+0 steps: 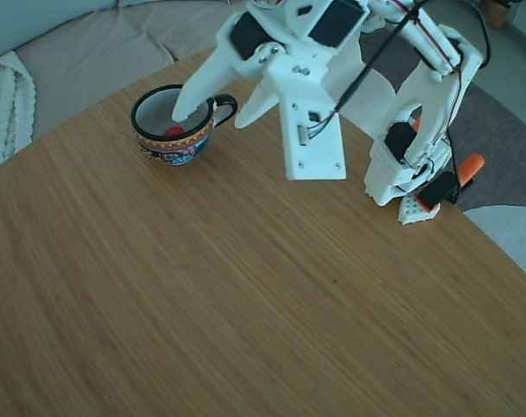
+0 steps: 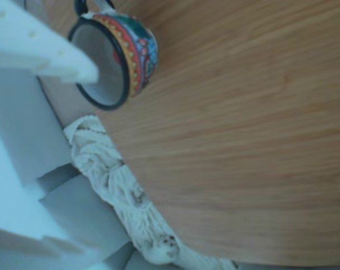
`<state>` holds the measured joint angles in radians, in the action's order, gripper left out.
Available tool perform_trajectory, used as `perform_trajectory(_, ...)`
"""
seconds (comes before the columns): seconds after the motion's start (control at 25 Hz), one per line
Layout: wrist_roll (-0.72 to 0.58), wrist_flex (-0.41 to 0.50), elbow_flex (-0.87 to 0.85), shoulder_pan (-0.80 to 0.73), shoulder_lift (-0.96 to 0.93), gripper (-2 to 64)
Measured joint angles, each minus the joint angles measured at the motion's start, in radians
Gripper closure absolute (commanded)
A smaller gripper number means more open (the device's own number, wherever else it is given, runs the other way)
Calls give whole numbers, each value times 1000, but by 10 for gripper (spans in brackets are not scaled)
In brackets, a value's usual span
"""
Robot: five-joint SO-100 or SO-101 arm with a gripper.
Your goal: Grasp a red cap and put it in the cup.
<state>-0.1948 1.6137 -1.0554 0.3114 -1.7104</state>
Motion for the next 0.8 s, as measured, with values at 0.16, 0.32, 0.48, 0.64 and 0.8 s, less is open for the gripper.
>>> perform_trajectory(0.16,23,-52,-146,-43,-117,267)
perform_trajectory(0.32,49,-123,-304,-75,-219,267)
perform_trajectory(0.48,52,-186,-446,-71,-298,267)
perform_trajectory(0.64,52,-278,-617,-115,-382,267)
perform_trajectory(0.8,52,-360,-788,-173,-480,267)
